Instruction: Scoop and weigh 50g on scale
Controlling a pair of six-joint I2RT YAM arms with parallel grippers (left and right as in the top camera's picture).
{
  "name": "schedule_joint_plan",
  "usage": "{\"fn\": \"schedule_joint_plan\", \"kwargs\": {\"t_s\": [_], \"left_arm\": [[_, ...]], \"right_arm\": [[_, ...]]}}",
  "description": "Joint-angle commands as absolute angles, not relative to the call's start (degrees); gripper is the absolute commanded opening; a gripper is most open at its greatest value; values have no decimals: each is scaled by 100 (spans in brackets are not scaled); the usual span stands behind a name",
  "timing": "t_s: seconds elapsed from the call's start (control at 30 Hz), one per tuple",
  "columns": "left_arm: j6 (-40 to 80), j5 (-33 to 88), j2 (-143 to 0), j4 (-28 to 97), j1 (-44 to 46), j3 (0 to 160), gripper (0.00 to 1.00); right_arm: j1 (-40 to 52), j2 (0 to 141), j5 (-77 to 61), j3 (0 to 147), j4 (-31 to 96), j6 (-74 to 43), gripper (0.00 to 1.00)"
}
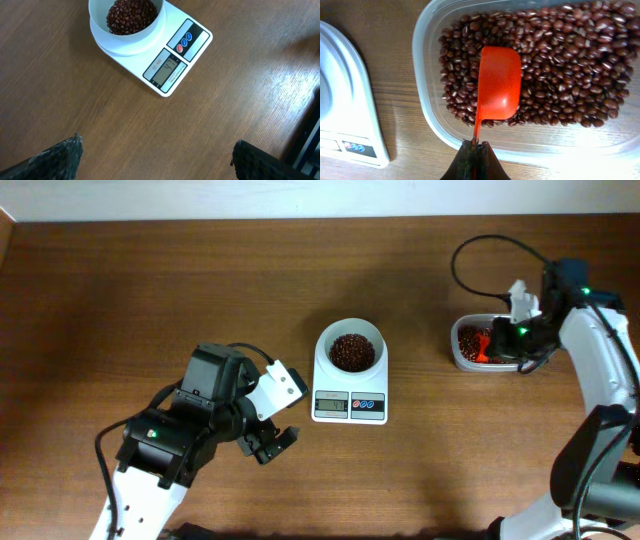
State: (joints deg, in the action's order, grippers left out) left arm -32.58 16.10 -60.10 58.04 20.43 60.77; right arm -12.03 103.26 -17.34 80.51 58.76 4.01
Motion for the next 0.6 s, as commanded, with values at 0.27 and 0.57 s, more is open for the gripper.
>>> {"fn": "schedule_joint_plan", "kwargs": {"t_s": [0.27,0.57], "left_arm": [[-3350,1675,-5988,5800,2001,6171,99],[-3350,1678,-5988,5800,2001,6171,99]], "right_arm": [[-3055,10381,-3935,8014,6167,1079,4],[-2921,10217,-3962,8029,6534,2053,4]]}}
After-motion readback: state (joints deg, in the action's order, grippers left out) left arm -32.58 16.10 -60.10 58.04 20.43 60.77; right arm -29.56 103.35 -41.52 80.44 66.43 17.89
